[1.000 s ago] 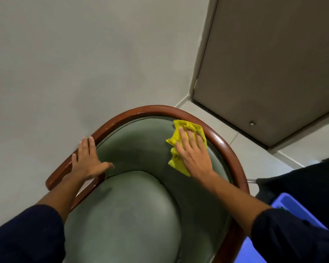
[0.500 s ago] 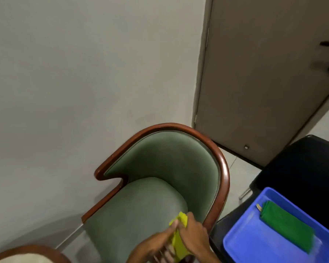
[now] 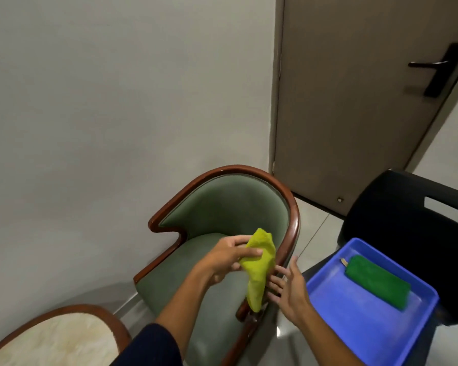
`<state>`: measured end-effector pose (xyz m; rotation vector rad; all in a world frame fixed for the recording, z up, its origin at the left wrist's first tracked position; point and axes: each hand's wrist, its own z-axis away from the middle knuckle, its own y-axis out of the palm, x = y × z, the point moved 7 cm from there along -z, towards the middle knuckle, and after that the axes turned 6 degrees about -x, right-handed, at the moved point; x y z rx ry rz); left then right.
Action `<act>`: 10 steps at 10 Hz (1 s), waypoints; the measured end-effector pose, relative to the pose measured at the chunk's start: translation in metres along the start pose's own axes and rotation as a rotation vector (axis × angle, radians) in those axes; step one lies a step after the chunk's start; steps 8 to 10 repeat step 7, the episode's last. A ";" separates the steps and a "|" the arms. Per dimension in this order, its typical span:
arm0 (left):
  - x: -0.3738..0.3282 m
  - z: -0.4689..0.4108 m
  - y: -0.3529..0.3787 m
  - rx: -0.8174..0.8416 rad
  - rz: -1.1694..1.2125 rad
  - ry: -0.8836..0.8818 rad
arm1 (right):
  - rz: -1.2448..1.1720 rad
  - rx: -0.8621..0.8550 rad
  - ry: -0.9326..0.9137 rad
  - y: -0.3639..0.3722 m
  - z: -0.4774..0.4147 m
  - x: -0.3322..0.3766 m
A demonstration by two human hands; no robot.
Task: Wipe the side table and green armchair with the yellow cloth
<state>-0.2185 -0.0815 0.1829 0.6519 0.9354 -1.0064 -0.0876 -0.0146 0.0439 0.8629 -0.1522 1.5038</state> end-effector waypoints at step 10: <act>0.060 -0.125 0.161 -0.375 -0.934 0.391 | 0.833 -0.631 -0.112 -0.347 -0.018 0.092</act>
